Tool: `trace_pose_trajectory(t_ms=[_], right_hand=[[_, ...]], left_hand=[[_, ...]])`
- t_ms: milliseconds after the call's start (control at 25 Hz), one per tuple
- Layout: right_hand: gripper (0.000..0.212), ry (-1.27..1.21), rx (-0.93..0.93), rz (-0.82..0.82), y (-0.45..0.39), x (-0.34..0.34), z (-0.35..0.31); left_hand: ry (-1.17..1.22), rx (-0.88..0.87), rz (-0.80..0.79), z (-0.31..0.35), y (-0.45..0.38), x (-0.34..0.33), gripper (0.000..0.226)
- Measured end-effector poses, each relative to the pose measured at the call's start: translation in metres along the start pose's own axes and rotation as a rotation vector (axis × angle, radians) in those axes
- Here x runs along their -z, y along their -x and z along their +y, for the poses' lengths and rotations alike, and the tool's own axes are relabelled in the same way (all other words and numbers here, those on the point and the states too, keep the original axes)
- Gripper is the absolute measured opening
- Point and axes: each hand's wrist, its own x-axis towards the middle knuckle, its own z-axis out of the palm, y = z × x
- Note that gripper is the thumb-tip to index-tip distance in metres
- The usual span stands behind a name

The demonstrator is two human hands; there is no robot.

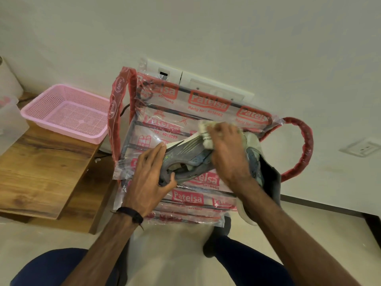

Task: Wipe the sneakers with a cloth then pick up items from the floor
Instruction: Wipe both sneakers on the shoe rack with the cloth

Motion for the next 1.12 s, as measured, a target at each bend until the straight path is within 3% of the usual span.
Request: trace_pose_trajectory(t_ms=[240,320,560,800,1120], right_hand=[[0.049,-0.021,-0.529,0.046,-0.016,0.004,0.024],[0.047,-0.087,-0.475,0.058,-0.016,0.008,0.011],[0.057,-0.116,0.028,-0.038,0.011,0.018,-0.041],[0.064,-0.193,-0.058,-0.029,0.023,0.007,-0.006],[0.059,-0.395,-0.084,0.125,0.031,0.011,-0.011]], left_hand=[[-0.046,-0.021,0.035,0.009,0.003,0.0,0.079],[-0.021,-0.007,0.035,0.007,0.003,0.001,0.08],[-0.045,-0.073,0.056,0.012,-0.003,0.011,0.091],[0.257,-0.022,-0.072,0.01,-0.003,0.028,0.102],[0.131,-0.108,0.032,0.019,0.005,0.027,0.09]])
